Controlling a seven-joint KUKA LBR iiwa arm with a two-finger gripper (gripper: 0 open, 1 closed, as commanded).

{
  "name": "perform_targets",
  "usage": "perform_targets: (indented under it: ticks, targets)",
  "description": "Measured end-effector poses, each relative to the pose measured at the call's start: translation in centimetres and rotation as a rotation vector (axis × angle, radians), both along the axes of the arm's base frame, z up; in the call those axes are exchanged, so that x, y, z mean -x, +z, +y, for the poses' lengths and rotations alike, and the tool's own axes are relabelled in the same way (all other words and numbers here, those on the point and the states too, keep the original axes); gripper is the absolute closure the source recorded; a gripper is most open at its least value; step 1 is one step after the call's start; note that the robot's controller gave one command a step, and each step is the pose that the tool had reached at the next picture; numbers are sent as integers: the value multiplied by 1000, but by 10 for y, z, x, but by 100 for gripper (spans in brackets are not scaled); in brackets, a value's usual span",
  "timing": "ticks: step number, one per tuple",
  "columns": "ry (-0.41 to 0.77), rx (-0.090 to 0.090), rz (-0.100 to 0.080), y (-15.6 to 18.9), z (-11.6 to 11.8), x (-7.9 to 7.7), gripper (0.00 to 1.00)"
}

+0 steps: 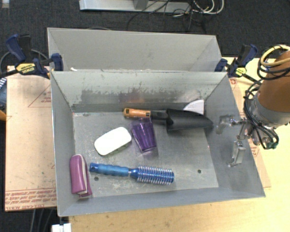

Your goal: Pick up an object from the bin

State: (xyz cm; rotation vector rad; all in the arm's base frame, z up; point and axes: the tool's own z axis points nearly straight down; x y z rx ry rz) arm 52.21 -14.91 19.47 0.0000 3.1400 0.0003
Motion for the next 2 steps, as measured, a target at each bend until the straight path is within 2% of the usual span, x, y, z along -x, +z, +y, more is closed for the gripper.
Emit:
perform_targets:
  ticks: [1,2]
  targets:
    - [-43,-1,-1,-97,43,-69,0]
    - [-52,-1,3,-61,96,-55,0]
